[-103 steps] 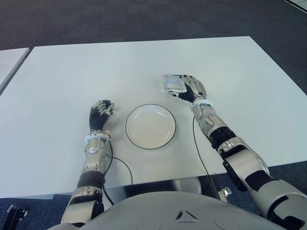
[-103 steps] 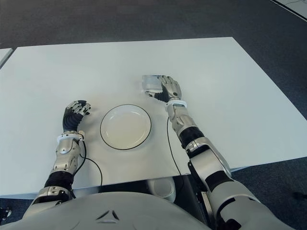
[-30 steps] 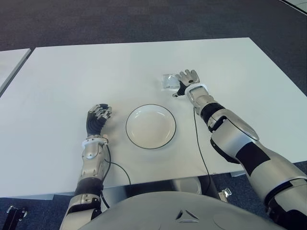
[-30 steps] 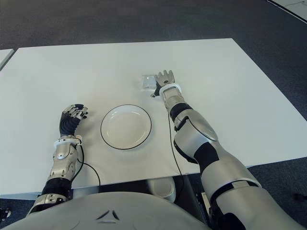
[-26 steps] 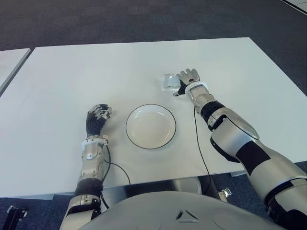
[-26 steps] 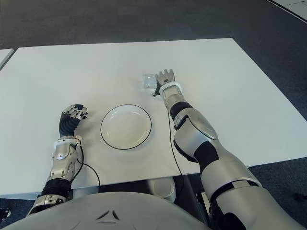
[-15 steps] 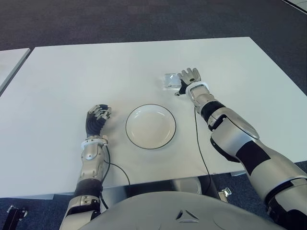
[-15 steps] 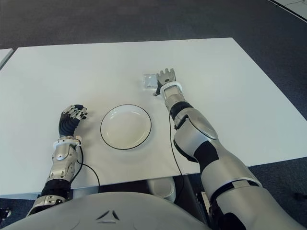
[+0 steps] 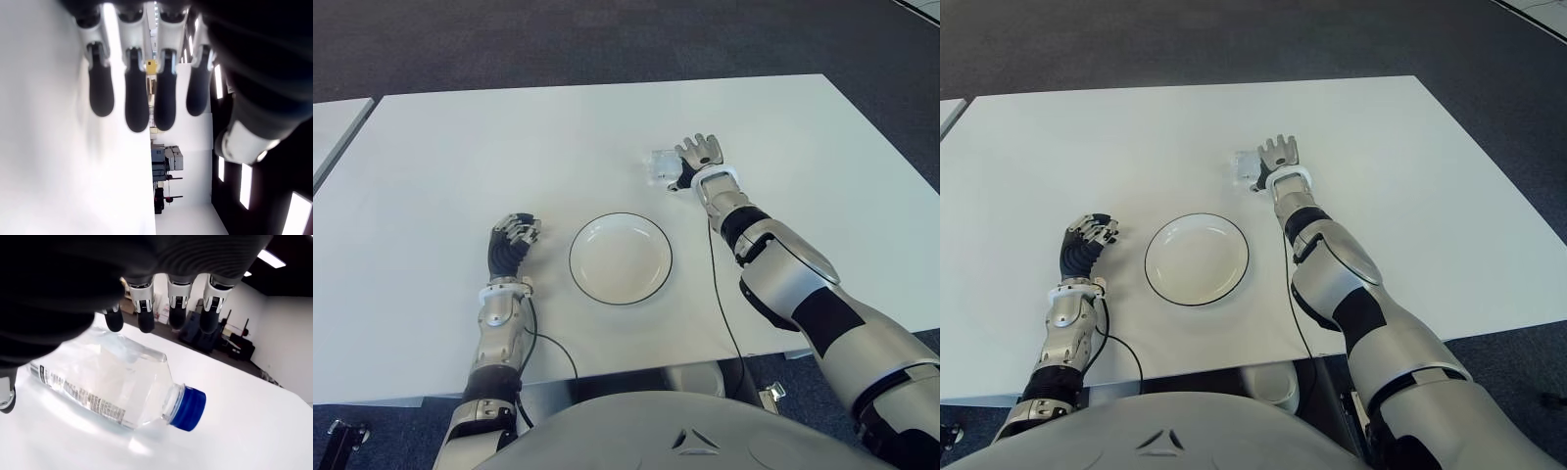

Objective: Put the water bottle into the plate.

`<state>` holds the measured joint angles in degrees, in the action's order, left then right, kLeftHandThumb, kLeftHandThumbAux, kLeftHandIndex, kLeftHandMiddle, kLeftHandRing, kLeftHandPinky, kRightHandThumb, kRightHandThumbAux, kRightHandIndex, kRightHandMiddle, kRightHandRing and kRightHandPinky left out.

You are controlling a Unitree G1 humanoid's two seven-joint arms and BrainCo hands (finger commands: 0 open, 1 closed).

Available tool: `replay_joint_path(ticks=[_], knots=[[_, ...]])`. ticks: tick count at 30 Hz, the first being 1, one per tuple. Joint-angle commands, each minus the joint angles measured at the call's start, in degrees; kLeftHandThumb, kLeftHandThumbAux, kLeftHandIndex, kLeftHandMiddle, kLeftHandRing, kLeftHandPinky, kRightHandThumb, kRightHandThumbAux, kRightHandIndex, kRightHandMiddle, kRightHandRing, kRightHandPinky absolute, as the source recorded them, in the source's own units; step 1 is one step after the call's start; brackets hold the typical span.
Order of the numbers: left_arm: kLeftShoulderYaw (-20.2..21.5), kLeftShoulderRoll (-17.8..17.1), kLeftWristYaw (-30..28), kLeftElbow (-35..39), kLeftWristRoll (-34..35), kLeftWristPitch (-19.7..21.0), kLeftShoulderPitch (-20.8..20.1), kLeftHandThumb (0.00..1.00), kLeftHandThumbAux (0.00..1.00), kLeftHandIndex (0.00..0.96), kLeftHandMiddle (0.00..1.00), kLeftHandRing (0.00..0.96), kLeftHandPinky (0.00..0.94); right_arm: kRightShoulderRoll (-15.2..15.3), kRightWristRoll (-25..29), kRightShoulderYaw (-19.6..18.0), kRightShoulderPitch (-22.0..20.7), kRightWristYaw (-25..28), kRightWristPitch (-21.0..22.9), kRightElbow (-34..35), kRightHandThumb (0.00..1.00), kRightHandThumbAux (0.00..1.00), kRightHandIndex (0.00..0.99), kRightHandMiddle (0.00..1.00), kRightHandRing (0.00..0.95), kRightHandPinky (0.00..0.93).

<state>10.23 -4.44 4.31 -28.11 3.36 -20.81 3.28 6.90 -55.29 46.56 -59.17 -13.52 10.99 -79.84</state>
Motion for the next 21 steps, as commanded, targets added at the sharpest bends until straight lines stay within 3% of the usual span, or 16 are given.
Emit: replay_joint_path(ticks=[1,10,21], knots=[[-0.2,1.2,0.6,-5.5,0.0,9.6,4.1,0.832,0.682,0.414,0.469,0.511,0.491,-0.8,0.7,-1.0,-0.1,-4.4,0.7,-0.1,0.732,0.382,0.000,0.000,0.000,0.000],[0.0,1.4,0.7,-6.3,0.2,9.3,3.4,0.834,0.681,0.416,0.469,0.519,0.501,-1.4,1.5,-2.5,-0.2,-9.3,1.4,0.1,0.749,0.371,0.000,0.000,0.000,0.000],[-0.3,1.4,0.6,-6.0,-0.1,9.3,3.5,0.832,0.682,0.409,0.471,0.512,0.493,-2.4,1.3,-3.4,-1.7,-13.8,2.8,1.0,0.698,0.354,0.000,0.000,0.000,0.000]])
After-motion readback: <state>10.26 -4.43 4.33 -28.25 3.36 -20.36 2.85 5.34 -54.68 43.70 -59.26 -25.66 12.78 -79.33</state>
